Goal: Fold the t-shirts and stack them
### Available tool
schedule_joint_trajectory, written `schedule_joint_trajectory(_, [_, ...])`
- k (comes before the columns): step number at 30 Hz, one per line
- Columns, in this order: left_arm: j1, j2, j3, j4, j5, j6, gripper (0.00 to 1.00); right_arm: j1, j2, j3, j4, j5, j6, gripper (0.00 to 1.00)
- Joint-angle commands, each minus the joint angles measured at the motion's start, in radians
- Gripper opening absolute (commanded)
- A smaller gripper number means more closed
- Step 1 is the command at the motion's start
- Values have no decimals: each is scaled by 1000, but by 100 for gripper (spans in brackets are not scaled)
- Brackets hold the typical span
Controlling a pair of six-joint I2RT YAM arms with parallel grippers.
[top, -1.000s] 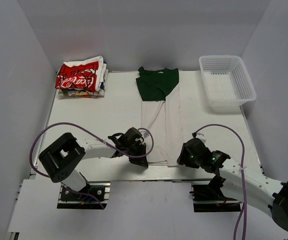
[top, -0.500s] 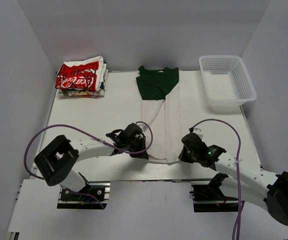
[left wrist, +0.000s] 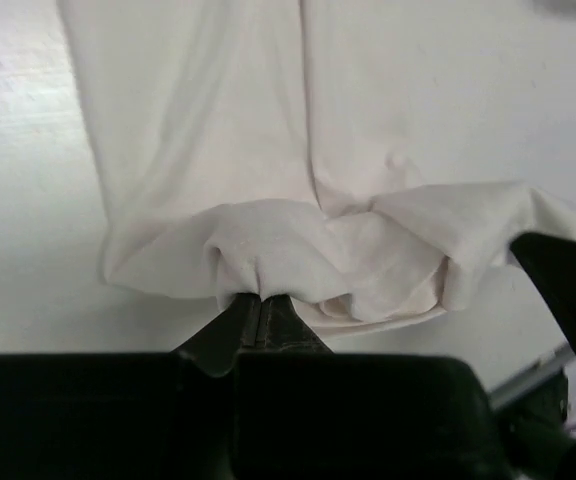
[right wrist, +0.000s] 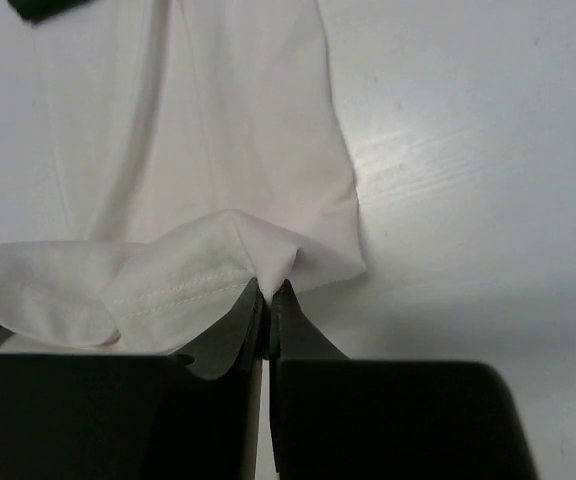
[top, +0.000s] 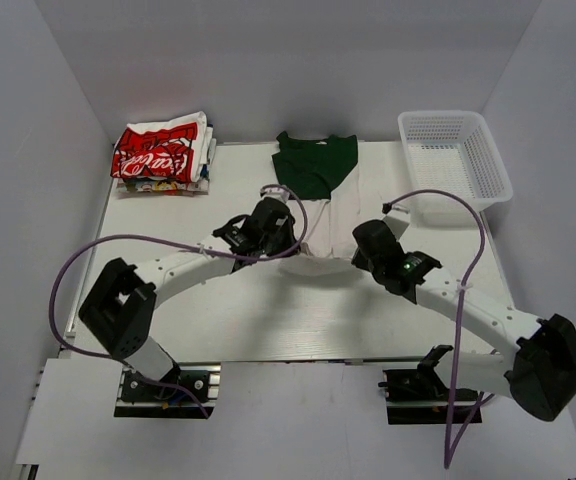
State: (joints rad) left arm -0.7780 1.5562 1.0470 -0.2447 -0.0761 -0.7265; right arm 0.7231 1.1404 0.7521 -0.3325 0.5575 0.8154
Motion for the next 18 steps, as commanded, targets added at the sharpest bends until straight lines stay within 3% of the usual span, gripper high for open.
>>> schedule_joint_trajectory(1, [58, 62, 117, -22, -39, 56, 0, -43, 74, 99, 104, 123, -35, 0])
schedule_joint_trajectory(7, [138, 208, 298, -31, -7, 125, 0, -139, 275, 259, 147, 85, -108, 0])
schedule_joint_trajectory(18, [238, 410, 484, -31, 99, 145, 0, -247, 580, 486, 198, -108, -223, 0])
